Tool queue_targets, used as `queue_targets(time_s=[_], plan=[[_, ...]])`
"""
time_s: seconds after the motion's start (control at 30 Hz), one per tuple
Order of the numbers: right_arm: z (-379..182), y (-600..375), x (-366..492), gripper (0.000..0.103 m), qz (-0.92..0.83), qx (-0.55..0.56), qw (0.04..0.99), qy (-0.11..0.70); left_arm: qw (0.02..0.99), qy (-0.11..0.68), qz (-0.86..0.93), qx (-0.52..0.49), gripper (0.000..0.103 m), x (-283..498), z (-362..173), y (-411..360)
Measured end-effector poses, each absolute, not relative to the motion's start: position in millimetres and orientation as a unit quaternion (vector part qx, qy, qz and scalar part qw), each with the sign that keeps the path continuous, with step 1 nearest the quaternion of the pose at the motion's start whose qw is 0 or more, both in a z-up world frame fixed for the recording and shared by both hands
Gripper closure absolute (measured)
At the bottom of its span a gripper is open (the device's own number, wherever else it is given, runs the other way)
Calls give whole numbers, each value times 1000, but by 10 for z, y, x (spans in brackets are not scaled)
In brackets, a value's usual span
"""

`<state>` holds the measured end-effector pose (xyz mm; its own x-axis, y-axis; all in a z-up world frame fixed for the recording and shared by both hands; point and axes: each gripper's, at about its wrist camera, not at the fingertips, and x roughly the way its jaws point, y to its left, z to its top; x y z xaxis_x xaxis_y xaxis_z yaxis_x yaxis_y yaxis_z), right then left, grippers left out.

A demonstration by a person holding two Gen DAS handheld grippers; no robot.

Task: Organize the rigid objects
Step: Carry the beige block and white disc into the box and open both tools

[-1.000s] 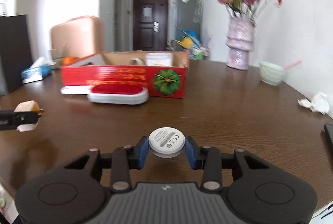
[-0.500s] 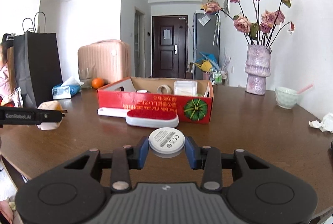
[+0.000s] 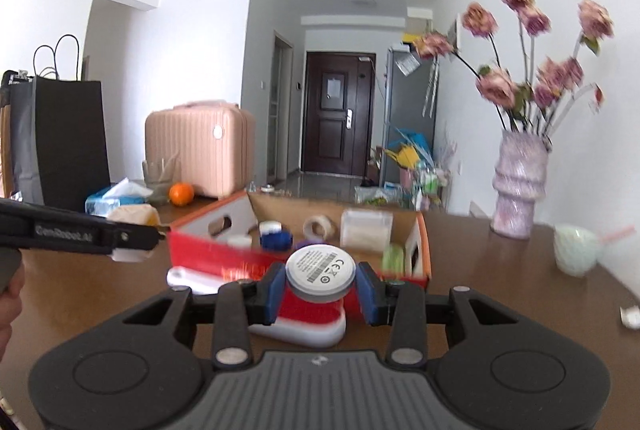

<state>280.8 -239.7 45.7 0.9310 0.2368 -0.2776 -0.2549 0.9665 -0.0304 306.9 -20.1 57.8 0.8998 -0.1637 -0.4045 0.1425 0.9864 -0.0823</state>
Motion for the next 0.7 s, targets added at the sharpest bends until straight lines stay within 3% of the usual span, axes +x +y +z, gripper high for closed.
queue_targets(time_s=[0.2, 0.53, 0.7], plan=[[596, -2386, 3444, 66, 136, -28, 977, 159, 962, 251, -104, -32, 41, 3846, 641, -162], [271, -2438, 5343, 66, 138, 62, 927, 345, 906, 404, -125, -23, 41, 5330, 181, -206], [88, -2212, 5814, 66, 106, 0, 912, 396, 888, 442, -131, -5, 39, 5549, 20, -235]])
